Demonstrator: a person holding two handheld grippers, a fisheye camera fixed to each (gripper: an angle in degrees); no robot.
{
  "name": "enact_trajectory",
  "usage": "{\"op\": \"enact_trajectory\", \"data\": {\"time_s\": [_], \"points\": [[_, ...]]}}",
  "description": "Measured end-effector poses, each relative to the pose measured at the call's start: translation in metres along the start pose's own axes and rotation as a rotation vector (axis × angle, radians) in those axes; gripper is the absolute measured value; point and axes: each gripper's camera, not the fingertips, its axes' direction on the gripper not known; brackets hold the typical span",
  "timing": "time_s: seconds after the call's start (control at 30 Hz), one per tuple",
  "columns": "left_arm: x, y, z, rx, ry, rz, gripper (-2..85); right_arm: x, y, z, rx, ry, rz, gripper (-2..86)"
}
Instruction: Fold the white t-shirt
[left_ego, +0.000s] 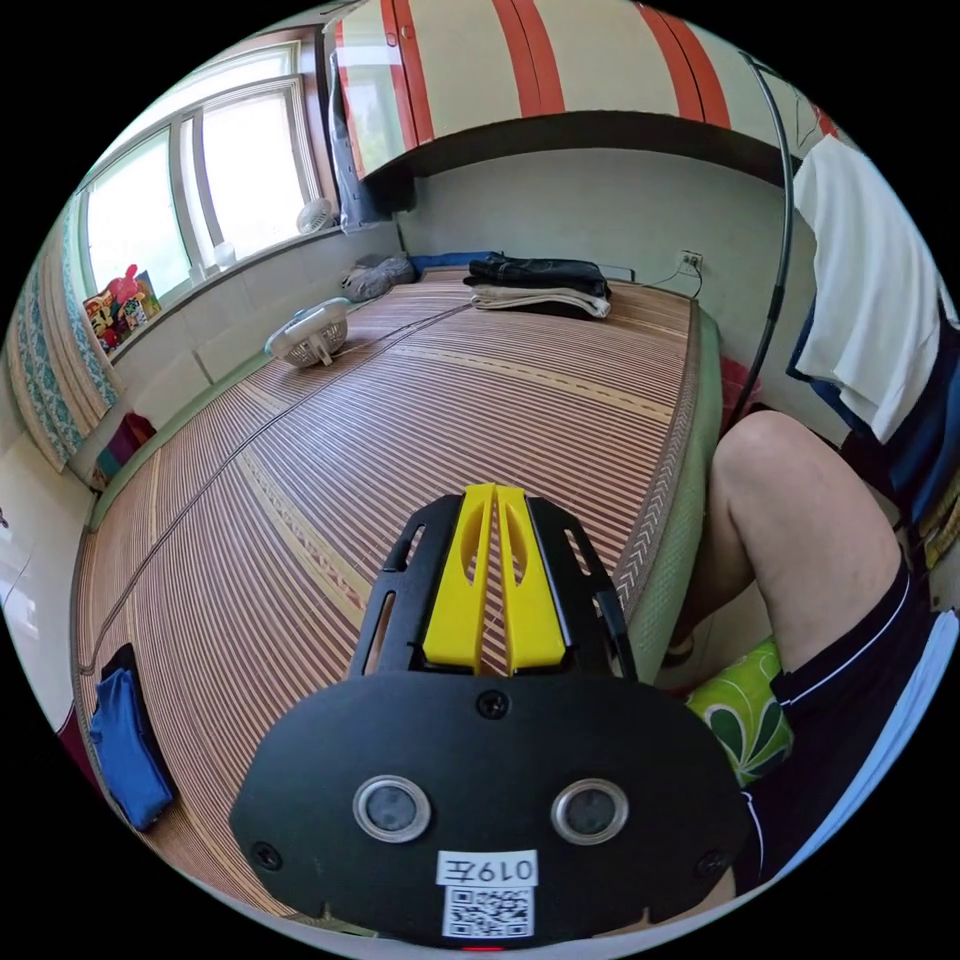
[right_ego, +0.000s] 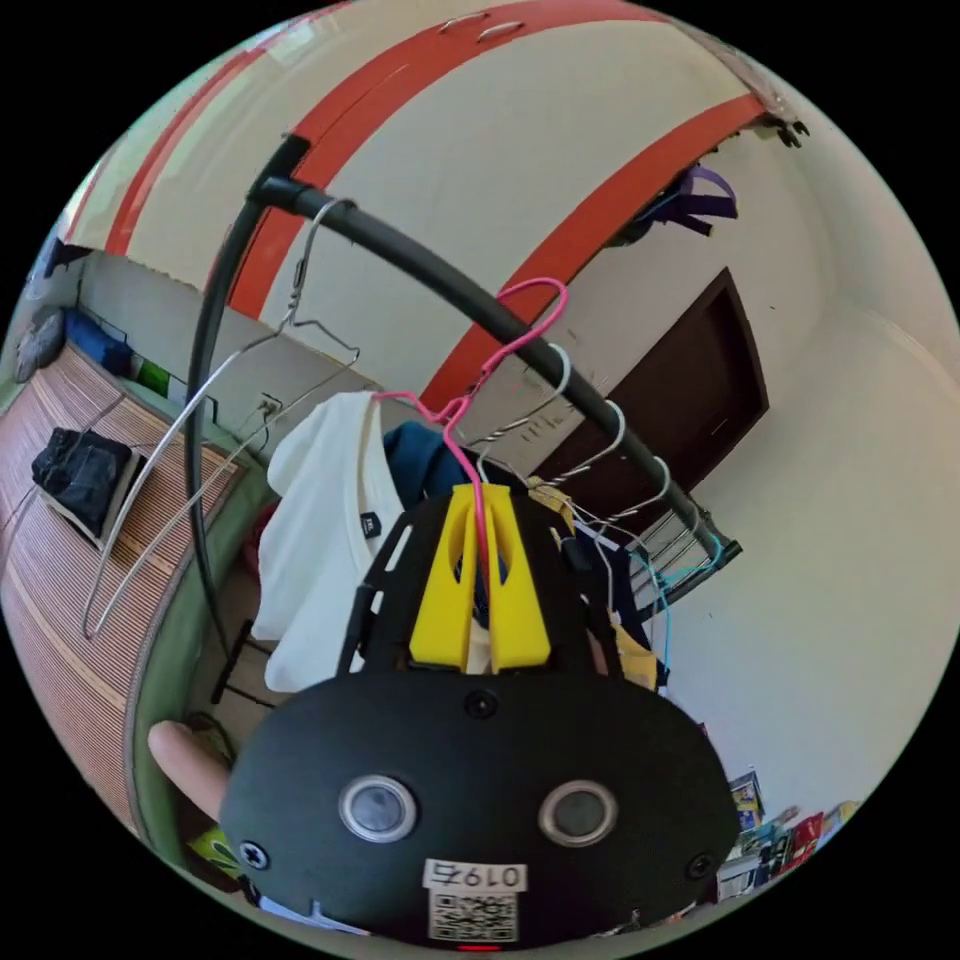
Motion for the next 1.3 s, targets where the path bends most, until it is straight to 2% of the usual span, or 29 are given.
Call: {"op": "enact_trajectory", "data": {"time_s": [0.23, 0.3, 0.43, 0.5, 0.63, 0.7, 0.8, 0.97, 1.07, 1.17, 1.3], "points": [[-0.005, 0.009, -0.021, 0.029, 0.050, 0.003, 1.3, 0.017, 0.077, -0.083, 0.158, 0.194, -0.146, -0.9], [-0.012, 0.013, -0.038, 0.075, 0.126, -0.022, 1.9, 0.015, 0.123, -0.118, 0.252, 0.196, -0.186, -0.9], [-0.022, 0.021, -0.077, 0.211, 0.247, -0.022, 4.1, 0.017, 0.187, -0.169, 0.407, 0.088, -0.223, -0.9], [-0.029, 0.024, -0.114, 0.341, 0.327, -0.030, 6.5, 0.019, 0.214, -0.199, 0.512, -0.030, -0.258, -0.9], [-0.045, 0.014, -0.192, 0.514, 0.443, -0.028, 10.0, 0.009, 0.233, -0.232, 0.665, -0.167, -0.315, -1.0], [-0.049, 0.012, -0.260, 0.654, 0.369, 0.020, 12.5, 0.000, 0.233, -0.248, 0.777, -0.308, -0.345, -1.0], [-0.060, 0.018, -0.328, 0.747, 0.265, 0.034, 16.0, -0.018, 0.224, -0.263, 0.929, -0.474, -0.396, -1.0], [-0.099, 0.045, -0.394, 0.850, 0.128, -0.043, 17.1, -0.074, 0.201, -0.285, 1.095, -0.721, -0.542, -0.9], [-0.116, 0.050, -0.411, 0.774, -0.033, -0.065, 15.5, -0.115, 0.190, -0.296, 1.173, -0.820, -0.587, -1.0], [-0.141, 0.051, -0.406, 0.682, -0.173, -0.151, 8.2, -0.154, 0.172, -0.299, 1.200, -0.953, -0.608, -1.0], [-0.190, 0.053, -0.388, 0.565, -0.259, -0.259, 2.6, -0.222, 0.135, -0.296, 1.151, -1.101, -0.608, -1.0]]}}
